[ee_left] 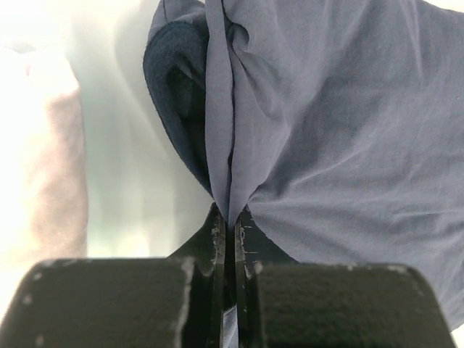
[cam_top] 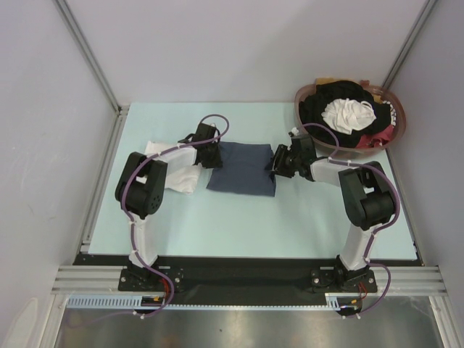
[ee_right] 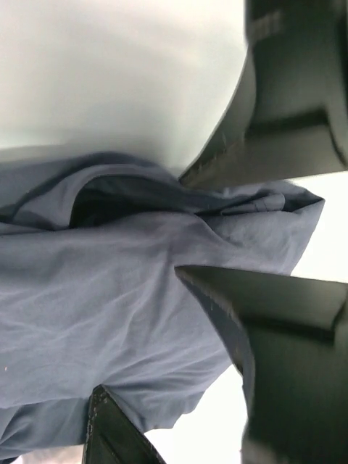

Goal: Fold and stack the tank tops

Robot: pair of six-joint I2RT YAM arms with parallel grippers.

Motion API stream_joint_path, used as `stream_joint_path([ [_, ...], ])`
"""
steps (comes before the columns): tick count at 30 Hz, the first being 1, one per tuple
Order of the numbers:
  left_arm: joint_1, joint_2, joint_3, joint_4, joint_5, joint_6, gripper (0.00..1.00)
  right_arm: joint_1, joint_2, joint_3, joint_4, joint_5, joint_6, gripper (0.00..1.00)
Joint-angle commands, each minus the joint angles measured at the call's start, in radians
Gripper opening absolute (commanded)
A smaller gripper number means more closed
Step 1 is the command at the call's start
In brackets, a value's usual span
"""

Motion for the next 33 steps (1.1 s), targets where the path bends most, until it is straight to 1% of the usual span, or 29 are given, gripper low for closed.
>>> stream_joint_path([
  [1,-0.002,-0.001,0.03,-0.015,-0.028,0.032,0.0,0.004,-0.033,0.026,-0.009,0.023,-0.007,0.52],
  [6,-0.002,0.013,0.028,-0.007,-0.005,0.032,0.0,-0.022,-0.031,0.023,-0.012,0.02,0.003,0.59],
  [7,-0.002,0.009,0.027,-0.009,-0.007,0.032,0.01,-0.026,-0.03,0.023,-0.012,0.026,0.004,0.61],
  [10,-0.002,-0.002,0.023,-0.01,-0.011,0.035,0.0,-0.028,-0.015,0.029,-0.014,0.031,0.003,0.64],
  [12,-0.002,-0.008,0.023,-0.014,-0.013,0.038,0.0,-0.025,0.004,0.046,-0.008,0.028,0.007,0.64],
  [15,-0.002,-0.011,0.028,-0.02,-0.022,0.039,0.0,-0.005,0.048,0.09,-0.029,0.035,0.001,0.62],
  [16,-0.002,-0.013,0.03,-0.023,-0.019,0.041,0.0,-0.002,0.062,0.096,-0.031,0.032,0.003,0.57],
  [18,-0.002,-0.005,0.036,-0.024,-0.013,0.041,0.0,0.012,0.087,0.112,-0.028,0.029,0.009,0.53],
  [21,-0.002,0.008,0.051,-0.032,-0.004,0.042,0.0,0.024,0.102,0.126,-0.043,0.047,0.006,0.43],
  [22,-0.002,0.013,0.057,-0.036,-0.005,0.044,0.0,0.026,0.104,0.132,-0.046,0.054,0.007,0.27],
  [23,-0.002,0.028,0.074,-0.041,-0.005,0.042,0.0,0.024,0.105,0.133,-0.046,0.057,0.004,0.14],
  [24,-0.002,0.035,0.083,-0.052,-0.004,0.047,0.0,0.03,0.104,0.139,-0.054,0.06,0.001,0.05],
  [25,-0.002,0.041,0.092,-0.061,0.002,0.052,0.0,0.035,0.105,0.165,-0.071,0.082,-0.014,0.0],
  [26,-0.002,0.044,0.109,-0.069,0.001,0.055,0.0,0.041,0.101,0.175,-0.115,0.098,-0.022,0.0],
  [27,-0.004,0.038,0.112,-0.075,-0.005,0.058,0.0,0.047,0.097,0.181,-0.124,0.109,-0.028,0.0],
  [31,-0.007,-0.008,0.125,-0.107,-0.036,0.073,0.0,0.07,0.039,0.175,-0.127,0.138,-0.028,0.0],
  [32,-0.007,-0.023,0.14,-0.119,-0.072,0.078,0.0,0.075,0.028,0.179,-0.129,0.138,-0.027,0.0],
  [33,-0.007,-0.031,0.148,-0.141,-0.079,0.085,0.0,0.076,0.019,0.184,-0.131,0.139,-0.024,0.0],
])
